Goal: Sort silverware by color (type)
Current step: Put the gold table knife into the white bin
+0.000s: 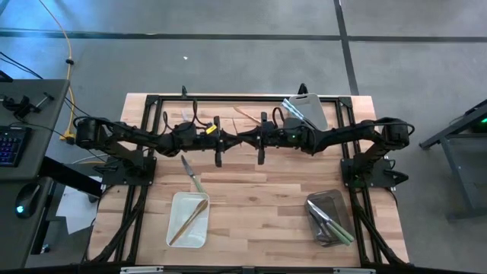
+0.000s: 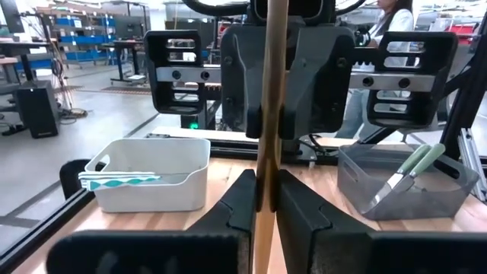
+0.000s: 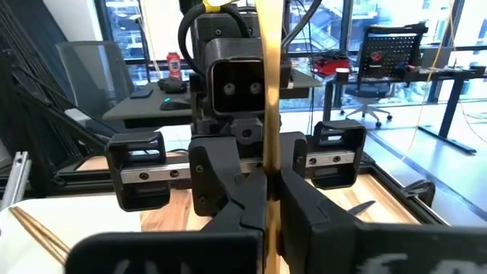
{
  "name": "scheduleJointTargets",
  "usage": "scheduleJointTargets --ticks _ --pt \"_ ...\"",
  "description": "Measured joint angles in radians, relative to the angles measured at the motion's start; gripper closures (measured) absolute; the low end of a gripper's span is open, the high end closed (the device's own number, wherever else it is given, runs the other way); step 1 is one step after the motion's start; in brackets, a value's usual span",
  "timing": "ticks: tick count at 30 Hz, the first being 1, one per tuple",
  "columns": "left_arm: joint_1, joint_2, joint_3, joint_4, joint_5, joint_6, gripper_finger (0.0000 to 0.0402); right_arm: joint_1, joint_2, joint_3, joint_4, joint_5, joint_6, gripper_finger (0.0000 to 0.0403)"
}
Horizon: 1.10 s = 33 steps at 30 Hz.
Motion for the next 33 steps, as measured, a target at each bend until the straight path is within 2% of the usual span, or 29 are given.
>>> scheduleJointTargets --ticks 4,8,11,14,17,20,23,28,33 --pt "0.000 0.000 0.000 -0.013 0.000 0.002 0.0385 0.000 0.000 0.000 -0.008 0.001 0.015 0.0383" --pt "0.000 -0.018 0.000 -0.057 -0.005 -0.005 0.0385 0.000 -0.013 0.000 -0.023 0.029 -0.002 0.0336" --pt "0.000 -0.065 0.000 -0.154 -0.035 -0.005 0.0385 -0.005 -0.054 0.000 -0.111 0.086 -0.056 0.0303" --pt "0.000 -0.134 0.000 -0.290 -0.061 -0.014 0.0385 -0.012 -0.105 0.000 -0.227 0.153 -0.103 0.0293" --pt "0.000 -0.224 0.001 -0.449 -0.064 -0.053 0.0385 -0.030 -0.136 -0.021 -0.279 0.177 -0.152 0.0309" --pt "-0.004 -0.321 0.005 -0.655 -0.064 -0.140 0.0385 -0.064 -0.143 -0.062 -0.278 0.172 -0.150 0.0350" --pt "-0.032 -0.404 0.059 -0.929 -0.091 -0.225 0.0385 -0.106 -0.140 -0.118 -0.235 0.138 -0.147 0.0393" --pt "-0.149 -0.439 0.221 -1.352 -0.196 -0.358 0.0385 -0.168 -0.139 -0.184 -0.155 0.108 -0.113 0.0386" --pt "-0.289 -0.400 0.363 -1.637 -0.198 -0.589 0.0385 -0.216 -0.139 -0.186 -0.132 0.068 -0.120 0.0400"
